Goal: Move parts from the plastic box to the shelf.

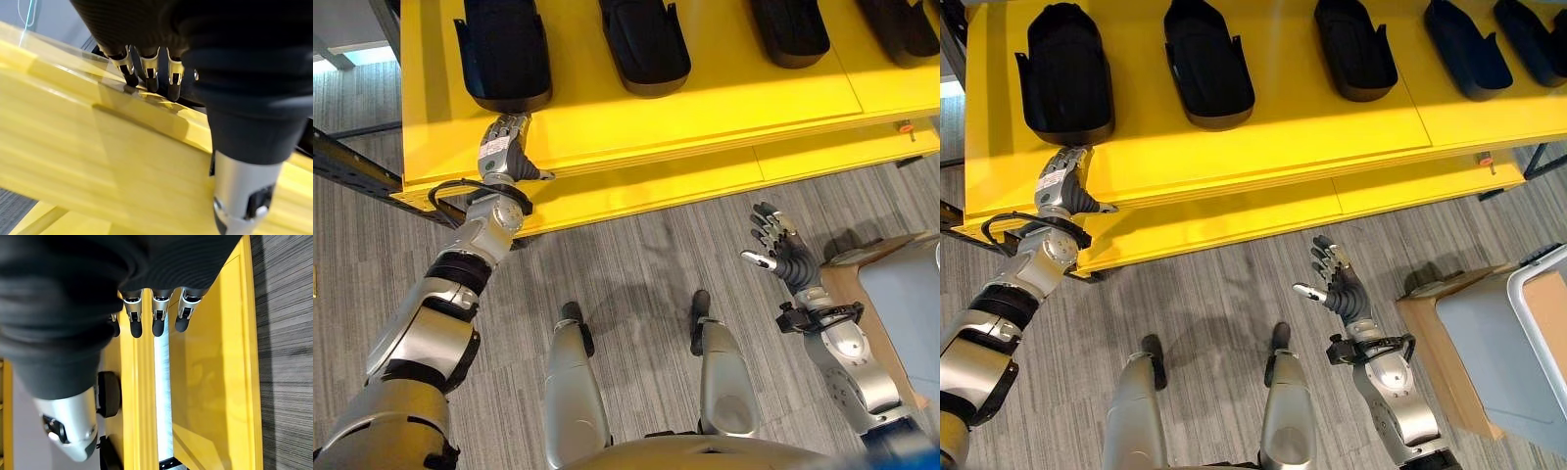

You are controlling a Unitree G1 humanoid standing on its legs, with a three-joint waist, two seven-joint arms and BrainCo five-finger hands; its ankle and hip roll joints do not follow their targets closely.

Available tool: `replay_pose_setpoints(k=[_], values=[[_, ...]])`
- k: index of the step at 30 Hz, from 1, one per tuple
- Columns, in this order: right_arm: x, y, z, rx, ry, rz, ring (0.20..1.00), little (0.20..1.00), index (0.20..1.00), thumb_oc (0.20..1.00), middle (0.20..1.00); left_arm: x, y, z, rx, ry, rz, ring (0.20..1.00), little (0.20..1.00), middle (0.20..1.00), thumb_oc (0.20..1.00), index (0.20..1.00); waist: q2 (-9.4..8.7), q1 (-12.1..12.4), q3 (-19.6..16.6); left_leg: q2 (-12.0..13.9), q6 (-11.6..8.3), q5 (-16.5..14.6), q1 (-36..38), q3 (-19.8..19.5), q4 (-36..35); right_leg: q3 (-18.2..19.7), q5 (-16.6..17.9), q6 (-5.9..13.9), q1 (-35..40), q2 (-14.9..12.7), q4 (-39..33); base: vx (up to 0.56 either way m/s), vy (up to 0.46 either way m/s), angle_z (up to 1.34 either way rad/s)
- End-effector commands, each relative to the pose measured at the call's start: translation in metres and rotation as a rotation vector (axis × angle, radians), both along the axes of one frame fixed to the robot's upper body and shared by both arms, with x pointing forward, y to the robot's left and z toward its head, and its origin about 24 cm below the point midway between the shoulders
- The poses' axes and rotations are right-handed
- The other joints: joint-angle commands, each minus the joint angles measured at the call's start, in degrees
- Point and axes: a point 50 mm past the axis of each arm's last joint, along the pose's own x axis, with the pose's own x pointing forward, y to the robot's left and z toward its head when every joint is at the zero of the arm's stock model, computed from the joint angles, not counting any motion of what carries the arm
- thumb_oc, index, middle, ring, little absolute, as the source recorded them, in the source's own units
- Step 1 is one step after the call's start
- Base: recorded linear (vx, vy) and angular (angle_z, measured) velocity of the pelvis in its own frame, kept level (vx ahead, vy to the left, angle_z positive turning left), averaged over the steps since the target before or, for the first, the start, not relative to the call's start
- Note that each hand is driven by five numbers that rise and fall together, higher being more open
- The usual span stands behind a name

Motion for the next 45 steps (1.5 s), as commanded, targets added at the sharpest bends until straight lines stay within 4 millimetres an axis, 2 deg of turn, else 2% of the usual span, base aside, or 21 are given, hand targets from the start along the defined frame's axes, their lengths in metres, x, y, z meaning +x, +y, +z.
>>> replay_pose_setpoints(k=[1,5,8,11,13,14,18,23,24,28,32,33,36,38,39,43,45], values=[[0.001,-0.006,0.025,0.019,-0.118,0.008,1.000,1.000,1.000,1.000,1.000,0.012,-0.018,0.012,-0.129,-0.004,-0.070,1.000,1.000,1.000,1.000,1.000,0.68,-1.93,-0.31,1.54,-1.15,4.02,0.44,0.09,-3.24,0.24,-4.91,-1.74,4.57,-1.56,5.89,-0.07,0.002,0.09],[0.001,-0.006,0.025,0.026,-0.122,-0.006,1.000,1.000,1.000,1.000,1.000,0.003,-0.027,-0.012,-0.180,0.026,-0.108,1.000,1.000,1.000,1.000,1.000,0.59,-1.42,0.04,1.46,-1.06,4.02,0.35,-0.01,-3.10,0.12,-5.01,-1.81,4.67,-1.53,5.89,0.00,-0.006,0.03],[0.002,-0.007,0.027,0.031,-0.133,-0.021,1.000,1.000,1.000,1.000,1.000,-0.012,-0.040,-0.037,-0.264,0.054,-0.162,1.000,1.000,1.000,1.000,1.000,0.66,-0.79,0.30,1.40,-0.96,3.85,0.58,-0.11,-3.12,0.00,-5.25,-1.91,4.88,-1.64,6.09,0.01,-0.003,0.00],[0.003,-0.007,0.027,0.033,-0.136,-0.032,1.000,1.000,1.000,1.000,1.000,-0.020,-0.046,-0.046,-0.303,0.057,-0.185,1.000,1.000,1.000,1.000,1.000,0.69,-0.54,0.44,1.32,-0.93,3.80,0.63,-0.19,-3.12,-0.05,-5.33,-1.98,5.14,-1.67,6.08,0.00,-0.005,0.01],[0.004,-0.008,0.028,0.029,-0.140,-0.043,1.000,1.000,1.000,1.000,1.000,-0.034,-0.051,-0.059,-0.350,0.076,-0.222,1.000,1.000,1.000,1.000,1.000,0.84,0.02,0.58,1.25,-0.82,3.72,0.85,-0.33,-3.17,-0.27,-5.53,-2.06,5.50,-1.71,6.29,0.01,-0.012,0.05],[0.004,-0.008,0.028,0.029,-0.140,-0.043,1.000,1.000,1.000,1.000,1.000,-0.034,-0.051,-0.059,-0.350,0.076,-0.222,1.000,1.000,1.000,1.000,1.000,0.84,0.01,0.57,1.25,-0.82,3.72,0.85,-0.33,-3.17,-0.28,-5.53,-2.06,5.50,-1.71,6.29,0.00,0.000,0.00],[0.005,-0.010,0.030,0.022,-0.155,-0.061,1.000,1.000,1.000,1.000,1.000,-0.060,-0.051,-0.068,-0.421,0.071,-0.286,1.000,1.000,1.000,1.000,1.000,1.17,0.99,0.71,1.12,-0.76,3.62,1.60,-0.76,-3.31,-0.46,-5.71,-2.05,6.58,-1.78,6.21,0.00,0.000,0.00],[0.005,-0.010,0.030,0.022,-0.162,-0.065,1.000,1.000,1.000,1.000,1.000,-0.086,-0.049,-0.074,-0.589,0.066,-0.361,1.000,1.000,1.000,1.000,1.000,1.59,1.76,0.26,0.93,-0.72,3.77,3.27,-0.80,-4.32,-1.05,-5.71,-1.96,8.63,-1.83,5.38,0.01,-0.006,0.00],[0.004,-0.010,0.030,0.019,-0.166,-0.062,1.000,1.000,1.000,1.000,1.000,-0.097,-0.049,-0.081,-0.651,0.114,-0.397,1.000,1.000,1.000,1.000,1.000,1.89,2.08,-0.05,0.94,-0.75,3.92,4.28,-0.91,-4.99,-1.13,-5.58,-1.83,9.66,-1.81,4.65,0.03,-0.021,0.01],[0.003,-0.009,0.028,0.021,-0.161,-0.058,1.000,1.000,1.000,1.000,1.000,-0.106,-0.046,-0.085,-0.741,0.113,-0.396,1.000,1.000,1.000,1.000,1.000,2.05,2.38,-0.50,0.94,-0.78,4.17,5.69,-0.96,-5.80,-1.42,-5.35,-1.69,11.21,-1.84,3.68,0.04,-0.021,-0.01],[0.002,-0.009,0.018,0.013,-0.129,-0.085,1.000,1.000,1.000,1.000,1.000,-0.122,-0.044,-0.095,-0.994,0.102,-0.398,1.000,1.000,1.000,1.000,1.000,2.36,2.93,-1.55,0.74,-0.81,5.06,9.16,-1.12,-8.53,-2.19,-4.55,-1.42,14.73,-1.39,0.93,0.06,-0.050,0.05],[0.003,-0.008,0.012,0.024,-0.105,-0.100,1.000,1.000,1.000,1.000,1.000,-0.127,-0.045,-0.101,-1.145,0.090,-0.397,1.000,1.000,1.000,1.000,1.000,2.46,3.20,-2.32,0.76,-0.88,5.90,10.93,-1.03,-10.57,-2.71,-4.11,-1.30,16.27,-1.10,-0.80,0.09,-0.094,0.11],[0.003,-0.008,-0.001,0.031,-0.049,-0.126,1.000,1.000,1.000,1.000,1.000,-0.137,-0.048,-0.115,-1.387,0.074,-0.373,1.000,1.000,1.000,1.000,1.000,2.64,3.64,-5.02,0.66,-0.86,8.53,15.10,-0.82,-16.84,-3.68,-2.32,-0.83,19.78,-0.22,-6.19,0.07,-0.083,0.11],[0.002,-0.008,-0.003,0.026,-0.038,-0.132,1.000,1.000,1.000,1.000,1.000,-0.140,-0.048,-0.116,-1.396,0.077,-0.382,1.000,1.000,1.000,1.000,1.000,2.65,3.62,-5.83,0.70,-0.89,9.21,16.17,-0.65,-18.47,-3.83,-1.86,-0.75,20.51,-0.02,-7.42,0.06,-0.044,0.12],[0.000,-0.008,-0.011,0.046,-0.001,-0.133,1.000,1.000,1.000,1.000,1.000,-0.145,-0.049,-0.120,-1.388,0.108,-0.376,1.000,1.000,1.000,1.000,1.000,2.75,3.76,-7.69,0.97,-1.02,10.62,18.44,-0.34,-22.20,-4.10,-1.11,-0.41,22.08,0.48,-10.14,0.07,-0.040,0.03],[-0.004,-0.011,-0.018,0.023,0.035,-0.131,1.000,1.000,1.000,1.000,1.000,-0.156,-0.048,-0.123,-1.359,0.145,-0.379,1.000,1.000,1.000,1.000,1.000,2.97,3.80,-10.24,0.75,-1.69,13.16,22.65,0.94,-28.74,-4.70,0.36,0.21,25.23,1.03,-14.82,0.07,-0.031,-0.06],[-0.008,-0.014,-0.026,0.005,0.081,-0.133,1.000,1.000,1.000,1.000,1.000,-0.167,-0.050,-0.143,-1.461,0.218,-0.321,1.000,1.000,1.000,1.000,1.000,3.44,3.57,-14.43,0.49,-2.24,15.07,26.30,2.65,-34.71,-5.25,2.43,0.92,28.27,1.50,-20.47,0.09,-0.027,-0.13]])
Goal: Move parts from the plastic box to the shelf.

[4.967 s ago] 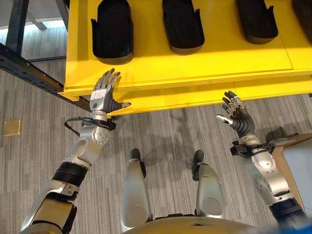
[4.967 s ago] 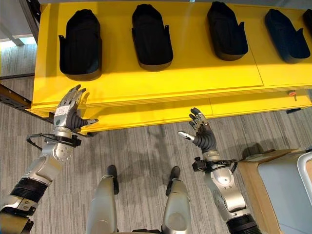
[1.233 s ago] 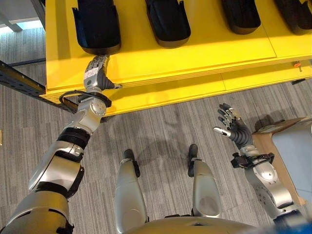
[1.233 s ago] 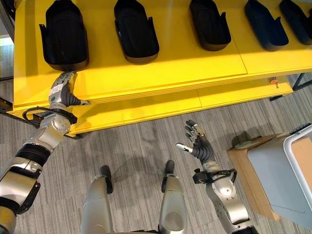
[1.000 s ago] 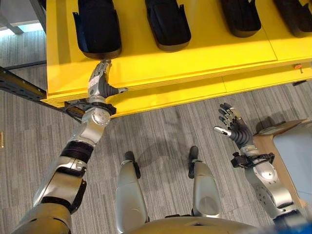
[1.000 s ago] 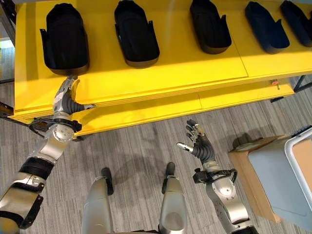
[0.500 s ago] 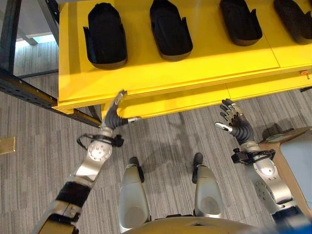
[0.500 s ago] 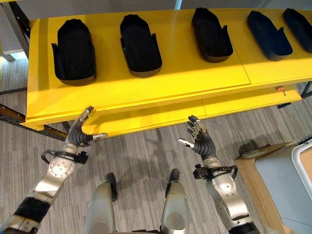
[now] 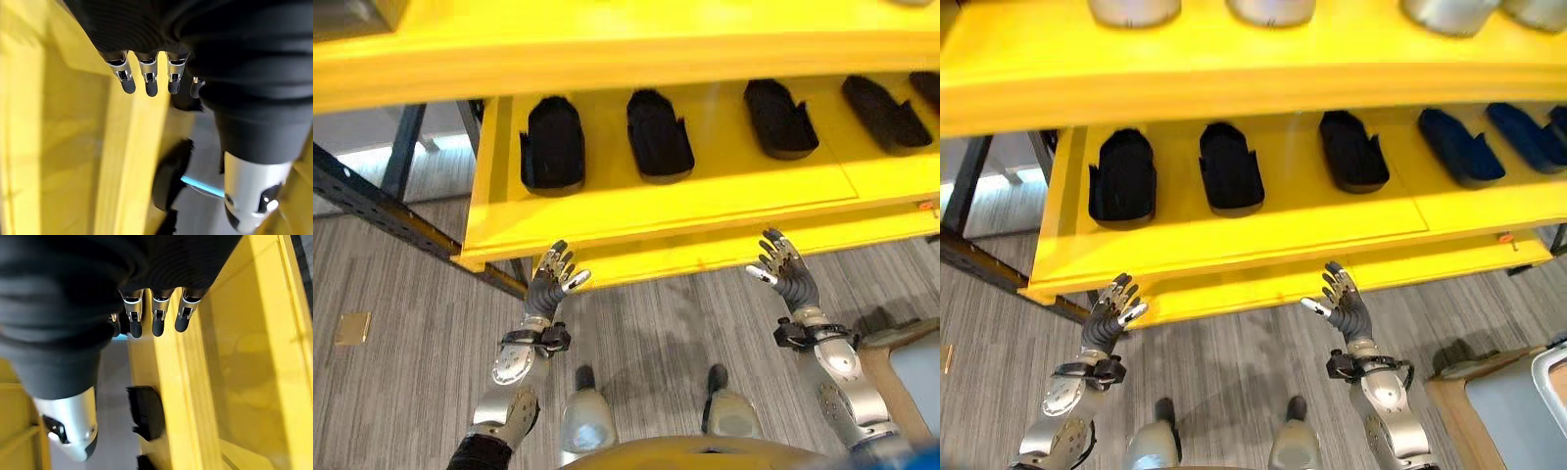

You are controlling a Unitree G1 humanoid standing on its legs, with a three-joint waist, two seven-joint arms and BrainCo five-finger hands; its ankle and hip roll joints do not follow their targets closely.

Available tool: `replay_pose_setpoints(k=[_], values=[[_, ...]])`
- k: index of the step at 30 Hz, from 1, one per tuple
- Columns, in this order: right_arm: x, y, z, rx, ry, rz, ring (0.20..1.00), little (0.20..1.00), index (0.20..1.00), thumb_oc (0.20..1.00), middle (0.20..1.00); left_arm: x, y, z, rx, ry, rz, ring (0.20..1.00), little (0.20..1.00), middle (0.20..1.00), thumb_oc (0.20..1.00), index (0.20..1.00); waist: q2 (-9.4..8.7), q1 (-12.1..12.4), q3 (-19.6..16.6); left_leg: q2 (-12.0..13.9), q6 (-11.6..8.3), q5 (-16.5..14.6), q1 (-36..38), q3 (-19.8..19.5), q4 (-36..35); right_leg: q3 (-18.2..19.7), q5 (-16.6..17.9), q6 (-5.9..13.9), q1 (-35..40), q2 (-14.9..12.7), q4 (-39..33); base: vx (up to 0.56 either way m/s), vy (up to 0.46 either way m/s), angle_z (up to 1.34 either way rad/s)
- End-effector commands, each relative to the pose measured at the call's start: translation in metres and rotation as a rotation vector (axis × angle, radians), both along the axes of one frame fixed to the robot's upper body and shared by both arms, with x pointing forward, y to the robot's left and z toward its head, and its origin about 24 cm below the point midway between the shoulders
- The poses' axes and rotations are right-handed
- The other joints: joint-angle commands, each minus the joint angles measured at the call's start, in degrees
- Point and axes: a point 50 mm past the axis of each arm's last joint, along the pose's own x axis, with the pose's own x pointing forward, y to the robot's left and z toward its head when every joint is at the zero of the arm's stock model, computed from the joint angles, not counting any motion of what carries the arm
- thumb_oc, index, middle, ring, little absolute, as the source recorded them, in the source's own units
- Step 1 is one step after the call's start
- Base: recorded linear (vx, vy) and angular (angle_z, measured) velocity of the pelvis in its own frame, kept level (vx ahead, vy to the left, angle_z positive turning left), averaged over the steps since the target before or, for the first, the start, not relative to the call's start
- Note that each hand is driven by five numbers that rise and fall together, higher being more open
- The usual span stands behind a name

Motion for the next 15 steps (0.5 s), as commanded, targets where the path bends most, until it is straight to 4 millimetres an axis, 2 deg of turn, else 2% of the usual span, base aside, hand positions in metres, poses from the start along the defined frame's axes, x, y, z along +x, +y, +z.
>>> replay_pose_setpoints(k=[1,5,8,15], values=[[0.004,-0.006,0.015,-0.033,-0.080,0.002,1.000,1.000,1.000,1.000,1.000,-0.001,0.003,0.006,-0.027,-0.036,-0.041,1.000,1.000,1.000,1.000,1.000,-0.18,0.23,-3.21,1.15,1.94,7.42,-1.50,0.79,-7.56,0.35,0.22,1.31,3.22,-1.23,-1.95,0.04,-0.011,-0.10],[0.004,-0.002,0.011,-0.018,-0.057,0.014,1.000,1.000,1.000,1.000,1.000,-0.007,-0.001,-0.007,-0.077,0.034,-0.035,1.000,1.000,1.000,1.000,1.000,0.13,0.14,-5.67,1.27,1.60,8.54,0.76,2.75,-11.02,0.67,2.00,1.83,3.90,-1.13,-5.37,0.02,0.005,-0.12],[0.006,0.003,0.008,-0.017,-0.043,0.044,1.000,1.000,1.000,1.000,1.000,-0.010,0.003,-0.008,-0.019,0.041,-0.034,1.000,1.000,1.000,1.000,1.000,0.08,0.09,-7.01,1.57,1.45,8.76,2.52,4.32,-12.22,1.65,2.93,2.11,4.34,-1.12,-6.86,0.01,0.013,-0.12],[0.005,0.008,0.006,0.005,-0.032,0.072,1.000,1.000,1.000,1.000,1.000,-0.009,0.006,-0.011,0.009,0.045,-0.015,1.000,1.000,1.000,1.000,1.000,-0.18,-0.04,-7.64,1.76,1.48,8.30,4.25,5.29,-12.09,2.23,2.90,2.09,5.09,-1.05,-6.51,0.01,0.003,-0.16]])
